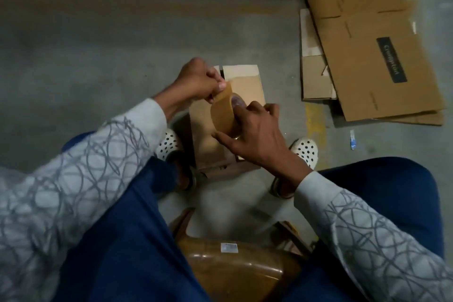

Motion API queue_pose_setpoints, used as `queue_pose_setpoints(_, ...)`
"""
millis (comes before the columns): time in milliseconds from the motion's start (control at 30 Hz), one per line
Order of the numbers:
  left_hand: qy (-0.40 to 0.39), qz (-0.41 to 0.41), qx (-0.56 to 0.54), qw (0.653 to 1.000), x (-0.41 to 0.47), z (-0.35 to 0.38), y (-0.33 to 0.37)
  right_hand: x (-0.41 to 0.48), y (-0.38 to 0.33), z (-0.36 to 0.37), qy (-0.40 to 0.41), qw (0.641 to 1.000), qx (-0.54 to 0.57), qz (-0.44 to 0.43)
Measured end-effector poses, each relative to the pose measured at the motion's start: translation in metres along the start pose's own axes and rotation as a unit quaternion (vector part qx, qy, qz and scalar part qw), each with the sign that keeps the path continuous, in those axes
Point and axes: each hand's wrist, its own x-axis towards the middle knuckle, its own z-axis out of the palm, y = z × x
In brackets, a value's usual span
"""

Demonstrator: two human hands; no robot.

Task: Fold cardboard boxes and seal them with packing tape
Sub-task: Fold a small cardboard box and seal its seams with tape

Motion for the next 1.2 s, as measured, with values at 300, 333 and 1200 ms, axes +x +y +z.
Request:
queue_pose_setpoints(300,-0.072,0.026,0.056,0.995,0.087,-0.001,-0.018,0.049,0.013,0.02,-0.044,0.969,0.2,0.142)
queue_pose_setpoints(333,-0.076,0.024,0.061,0.995,0.095,0.0,-0.018,0.051,0.016,0.023,-0.042,0.968,0.2,0.148)
queue_pose_setpoints(1200,0.051,0.069,0.183,0.979,0.168,0.034,-0.055,0.076,0.054,0.084,-0.125,0.942,0.276,0.145)
